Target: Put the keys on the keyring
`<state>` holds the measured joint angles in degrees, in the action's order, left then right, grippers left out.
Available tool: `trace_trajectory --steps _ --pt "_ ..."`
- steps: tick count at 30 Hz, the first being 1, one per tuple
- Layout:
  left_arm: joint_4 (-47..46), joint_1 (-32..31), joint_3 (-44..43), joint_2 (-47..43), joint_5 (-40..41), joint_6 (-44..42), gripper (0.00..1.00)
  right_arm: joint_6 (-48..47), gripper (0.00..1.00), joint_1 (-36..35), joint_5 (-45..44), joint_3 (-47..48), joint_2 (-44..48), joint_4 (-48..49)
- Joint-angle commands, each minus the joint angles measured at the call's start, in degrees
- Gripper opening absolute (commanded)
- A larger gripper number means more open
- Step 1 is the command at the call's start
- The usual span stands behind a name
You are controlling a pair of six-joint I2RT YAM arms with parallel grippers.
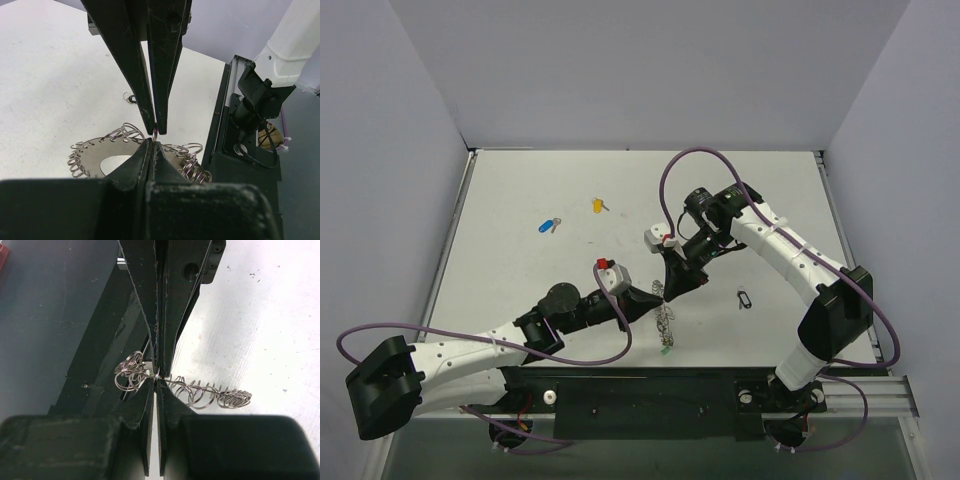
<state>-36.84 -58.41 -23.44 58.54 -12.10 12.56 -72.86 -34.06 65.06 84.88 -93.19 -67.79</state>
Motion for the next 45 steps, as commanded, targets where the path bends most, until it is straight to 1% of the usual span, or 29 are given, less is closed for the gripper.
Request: trace_trajectory --steps 1,16,19,20,21,22,23,25,27,30,35,37,38,39,40,41,42,43,45 --pt "-9.0 0.4 -0.6 -2.1 2.0 1.1 0.00 0.6 0.00 0.5 0.9 -0.9 2.2 -3.5" --pt "-10.0 0.5 -0.8 -1.2 1.4 1.7 0.00 0.9 0.00 0.6 1.2 -1.0 2.1 -3.3" --pt "-8.0 0.5 -1.5 -0.9 0.7 0.5 0.00 1.8 0.00 0.5 0.9 -0.8 2.1 -3.1" --pt "-7.4 0.5 -1.7 -0.8 0.6 0.2 0.00 2.0 0.02 0.5 0.7 -0.7 2.2 -3.1" --pt "-5.7 0.5 -2.2 -0.8 0.6 -0.7 0.00 2.6 0.12 0.5 0.4 -0.4 2.2 -3.1" --pt "-5.0 0.4 -2.4 -0.9 0.4 -1.2 0.00 2.9 0.17 0.6 0.0 -0.3 2.3 -3.1" --pt "-3.3 0.4 -2.7 -0.9 0.4 -2.1 0.00 3.5 0.27 0.6 -0.5 0.0 2.7 -3.1" --pt "-1.0 0.4 -3.5 -1.0 0.0 -3.5 0.00 4.7 0.34 0.8 -1.4 0.8 2.9 -3.0" --pt "1.6 0.4 -4.2 -1.1 -0.6 -5.0 0.00 6.1 0.38 1.5 -2.2 1.8 3.2 -3.0" --pt "4.3 0.5 -5.2 -1.1 -1.4 -6.8 0.00 8.8 0.40 3.5 -4.1 3.4 3.9 -3.2" --pt "7.7 1.0 -6.2 -2.1 -3.9 -9.1 0.00 10.6 0.40 9.1 -7.6 3.6 7.0 -2.3" --pt "9.8 1.8 -7.1 -2.5 -5.5 -9.9 0.00 14.0 0.41 12.2 -10.4 1.6 8.9 1.8" --pt "11.2 2.4 -7.8 -2.6 -5.9 -10.3 0.00 17.9 0.41 14.3 -11.2 0.4 10.8 4.2" --pt "12.1 2.9 -8.3 -2.7 -7.5 -10.4 0.00 20.5 0.41 15.2 -13.1 -2.2 12.1 9.2" --pt "13.4 4.1 -9.2 -2.8 -8.5 -10.4 0.00 24.7 0.41 17.3 -13.9 -3.9 14.0 11.5" --pt "14.0 5.6 -9.7 -2.8 -10.9 -10.4 0.00 27.1 0.41 18.4 -15.0 -7.1 15.0 15.9" --pt "14.5 6.2 -10.4 -2.7 -11.9 -9.8 0.00 30.4 0.41 20.1 -15.5 -9.5 16.4 17.3" --pt "14.5 8.0 -10.7 -2.6 -14.5 -9.3 0.00 33.3 0.41 21.0 -16.4 -10.5 16.7 19.6" --pt "14.0 10.8 -11.2 -2.2 -18.2 -6.9 0.00 36.5 0.41 22.8 -16.7 -13.2 17.8 21.5"
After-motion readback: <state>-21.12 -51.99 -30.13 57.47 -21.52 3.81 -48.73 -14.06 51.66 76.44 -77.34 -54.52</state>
